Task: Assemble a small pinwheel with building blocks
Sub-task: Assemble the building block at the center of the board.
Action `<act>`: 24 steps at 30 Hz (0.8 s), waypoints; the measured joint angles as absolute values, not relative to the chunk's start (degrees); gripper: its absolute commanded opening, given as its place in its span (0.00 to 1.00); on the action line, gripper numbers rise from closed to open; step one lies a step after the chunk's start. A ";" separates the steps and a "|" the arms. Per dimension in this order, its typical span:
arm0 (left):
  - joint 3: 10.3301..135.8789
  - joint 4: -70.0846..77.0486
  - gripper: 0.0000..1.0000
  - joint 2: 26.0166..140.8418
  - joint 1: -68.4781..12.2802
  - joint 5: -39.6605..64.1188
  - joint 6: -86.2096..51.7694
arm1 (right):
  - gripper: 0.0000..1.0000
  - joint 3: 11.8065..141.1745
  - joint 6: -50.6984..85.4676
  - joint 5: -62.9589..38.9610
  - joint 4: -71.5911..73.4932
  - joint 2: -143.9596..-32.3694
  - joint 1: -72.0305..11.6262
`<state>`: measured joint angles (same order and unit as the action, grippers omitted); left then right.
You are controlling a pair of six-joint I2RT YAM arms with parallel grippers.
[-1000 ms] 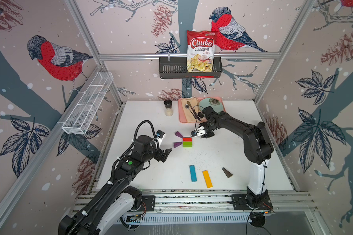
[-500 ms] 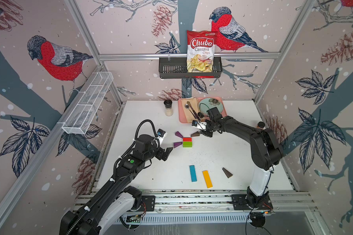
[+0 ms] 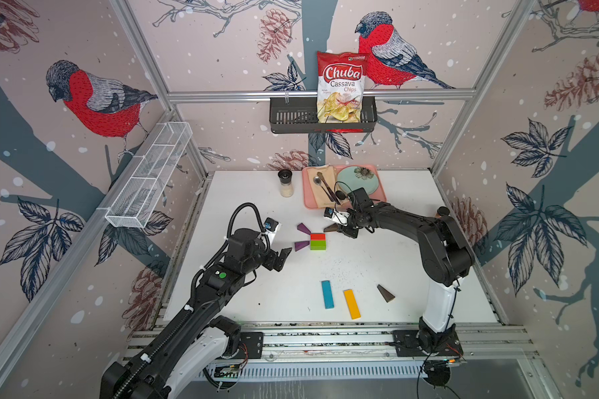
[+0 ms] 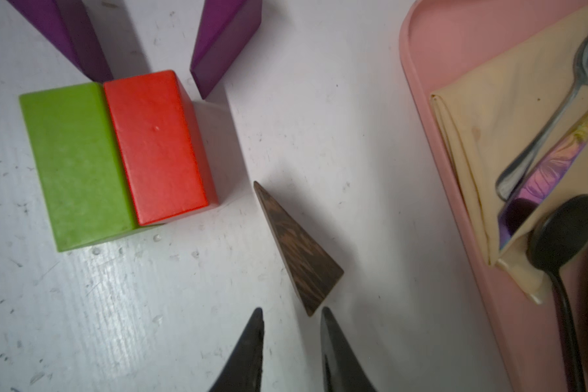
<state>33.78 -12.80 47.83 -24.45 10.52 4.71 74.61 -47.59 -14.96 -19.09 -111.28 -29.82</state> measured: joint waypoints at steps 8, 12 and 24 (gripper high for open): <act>33.91 -13.17 0.96 47.92 -24.45 10.50 4.54 | 0.28 76.07 -47.64 -14.57 -18.31 -113.51 -29.34; 34.22 -13.17 0.96 48.01 -24.45 10.48 4.54 | 0.26 76.16 -47.79 -14.57 -18.35 -113.95 -29.06; 34.74 -13.17 0.96 48.95 -24.45 10.50 4.51 | 0.21 78.46 -48.60 -14.85 -18.96 -115.94 -28.73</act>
<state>34.74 -13.17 48.95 -24.45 10.50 4.51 78.46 -48.60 -14.85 -18.96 -115.94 -28.73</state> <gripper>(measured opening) 0.962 0.209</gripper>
